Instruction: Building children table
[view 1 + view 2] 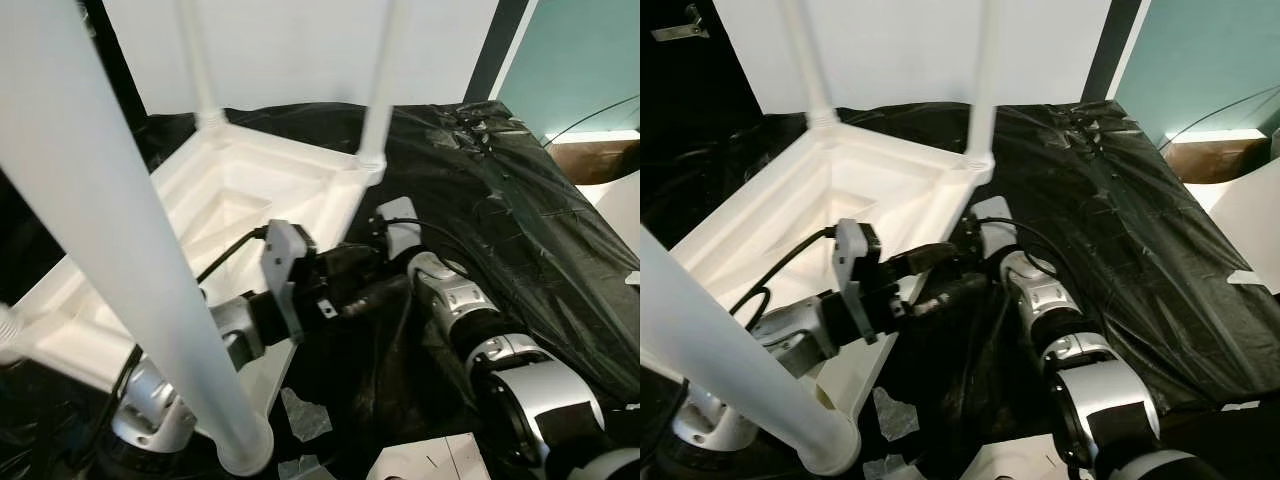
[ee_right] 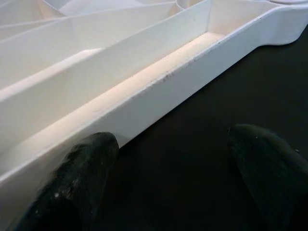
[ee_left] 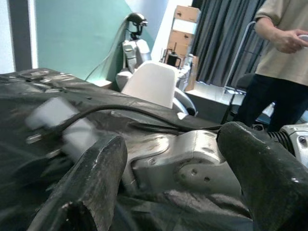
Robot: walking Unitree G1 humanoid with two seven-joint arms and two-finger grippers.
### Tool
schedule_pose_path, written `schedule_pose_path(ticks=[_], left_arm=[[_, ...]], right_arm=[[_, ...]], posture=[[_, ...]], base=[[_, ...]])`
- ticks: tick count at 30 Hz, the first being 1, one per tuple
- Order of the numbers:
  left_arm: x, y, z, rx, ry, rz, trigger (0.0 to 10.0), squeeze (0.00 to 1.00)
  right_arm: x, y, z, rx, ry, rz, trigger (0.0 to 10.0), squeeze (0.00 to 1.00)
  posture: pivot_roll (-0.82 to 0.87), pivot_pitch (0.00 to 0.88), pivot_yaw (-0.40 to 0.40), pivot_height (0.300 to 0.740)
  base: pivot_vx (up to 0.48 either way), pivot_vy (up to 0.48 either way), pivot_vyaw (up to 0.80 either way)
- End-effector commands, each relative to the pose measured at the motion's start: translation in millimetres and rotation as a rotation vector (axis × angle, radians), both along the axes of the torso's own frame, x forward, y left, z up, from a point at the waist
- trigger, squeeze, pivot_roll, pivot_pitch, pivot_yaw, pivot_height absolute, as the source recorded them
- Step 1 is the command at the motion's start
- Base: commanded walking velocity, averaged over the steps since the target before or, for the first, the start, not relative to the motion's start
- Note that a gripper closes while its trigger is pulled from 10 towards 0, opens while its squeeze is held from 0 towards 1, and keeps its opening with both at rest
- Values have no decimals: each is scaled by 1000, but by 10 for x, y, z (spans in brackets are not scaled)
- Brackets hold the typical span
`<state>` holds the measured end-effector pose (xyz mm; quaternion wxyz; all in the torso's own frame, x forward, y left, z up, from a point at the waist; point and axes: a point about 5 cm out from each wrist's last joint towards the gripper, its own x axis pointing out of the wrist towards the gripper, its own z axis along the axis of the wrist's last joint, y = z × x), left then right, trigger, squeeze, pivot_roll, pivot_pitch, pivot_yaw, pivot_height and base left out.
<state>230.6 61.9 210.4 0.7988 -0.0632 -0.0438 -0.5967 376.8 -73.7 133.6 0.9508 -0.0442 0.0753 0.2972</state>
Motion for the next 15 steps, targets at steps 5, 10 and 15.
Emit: schedule_pose_path(ticks=[5, 10, 15], left_arm=[[-32, -97, -8, 19, -37, -88, 10000, 0], [22, -51, 16, 25, -64, -25, 10000, 0], [176, 297, 23, 101, -126, 134, 10000, 0]], right_arm=[[-11, 216, 75, -20, -40, 104, 10000, 0], [8, 102, 56, -40, -58, 74, 10000, 0], [-3, -350, -52, -67, -96, -50, 10000, 0]], posture=[[194, 71, -49, 740], [200, 75, -50, 740], [200, 75, -48, 740]], base=[[0, 0, 0], [0, 0, 0], [0, 0, 0]])
